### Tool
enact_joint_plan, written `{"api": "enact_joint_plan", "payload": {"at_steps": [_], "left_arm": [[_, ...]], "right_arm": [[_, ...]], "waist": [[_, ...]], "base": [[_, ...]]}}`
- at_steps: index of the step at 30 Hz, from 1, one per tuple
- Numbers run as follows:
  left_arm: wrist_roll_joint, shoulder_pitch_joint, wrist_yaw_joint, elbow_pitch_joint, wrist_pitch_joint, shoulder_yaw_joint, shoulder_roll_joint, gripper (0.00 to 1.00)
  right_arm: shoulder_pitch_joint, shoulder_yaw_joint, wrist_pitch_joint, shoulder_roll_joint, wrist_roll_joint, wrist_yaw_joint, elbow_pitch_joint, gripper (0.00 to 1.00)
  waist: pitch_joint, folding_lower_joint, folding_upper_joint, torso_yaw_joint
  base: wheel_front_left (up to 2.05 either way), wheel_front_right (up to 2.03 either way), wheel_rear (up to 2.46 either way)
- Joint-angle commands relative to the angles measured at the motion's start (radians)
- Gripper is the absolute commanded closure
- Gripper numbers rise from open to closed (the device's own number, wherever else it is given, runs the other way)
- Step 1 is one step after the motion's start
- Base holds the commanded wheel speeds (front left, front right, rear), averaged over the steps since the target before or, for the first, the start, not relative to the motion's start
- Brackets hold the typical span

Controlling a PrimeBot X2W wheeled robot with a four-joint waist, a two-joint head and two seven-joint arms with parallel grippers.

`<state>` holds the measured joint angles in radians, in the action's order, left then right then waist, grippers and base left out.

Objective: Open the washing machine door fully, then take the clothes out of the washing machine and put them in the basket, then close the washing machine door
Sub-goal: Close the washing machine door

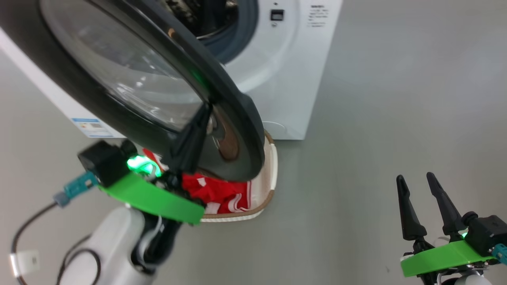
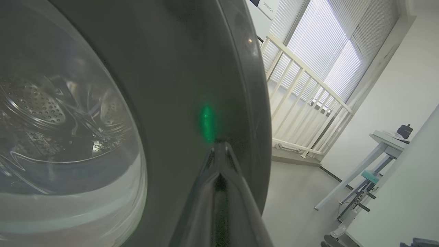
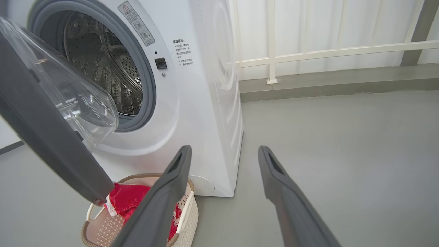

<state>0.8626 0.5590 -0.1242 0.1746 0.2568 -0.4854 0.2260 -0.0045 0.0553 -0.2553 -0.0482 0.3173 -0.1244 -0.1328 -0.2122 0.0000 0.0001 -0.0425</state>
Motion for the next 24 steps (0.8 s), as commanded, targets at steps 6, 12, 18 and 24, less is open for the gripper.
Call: {"api": "enact_joint_plan", "payload": {"at_steps": [6,12,18,24], "left_arm": [[-0.02,0.142,-0.007,0.038,0.005,0.038,0.024,1.0],[-0.028,0.251,-0.007,0.121,0.005,0.049,0.029,1.0],[-0.025,0.342,-0.007,0.183,0.005,0.112,0.045,1.0],[-0.041,0.397,-0.007,0.224,0.005,0.135,0.05,1.0]], "right_arm": [[-0.036,-0.007,-0.006,-0.003,0.022,-0.006,0.027,0.0],[-0.058,-0.014,-0.006,-0.002,0.054,-0.006,0.029,0.0],[-0.076,-0.025,-0.006,-0.002,0.075,-0.006,0.03,0.0],[-0.083,-0.015,-0.006,-0.002,0.086,-0.006,0.031,0.0]], "waist": [[-0.077,0.0,-0.0001,0.092],[-0.115,0.0,-0.0001,0.147],[-0.143,0.0,-0.0001,0.202],[-0.16,0.0,-0.0001,0.227]], "base": [[0.0,0.0,0.0],[0.0,0.0,0.0],[0.0,0.0,0.0],[0.0,0.0,0.0]]}}
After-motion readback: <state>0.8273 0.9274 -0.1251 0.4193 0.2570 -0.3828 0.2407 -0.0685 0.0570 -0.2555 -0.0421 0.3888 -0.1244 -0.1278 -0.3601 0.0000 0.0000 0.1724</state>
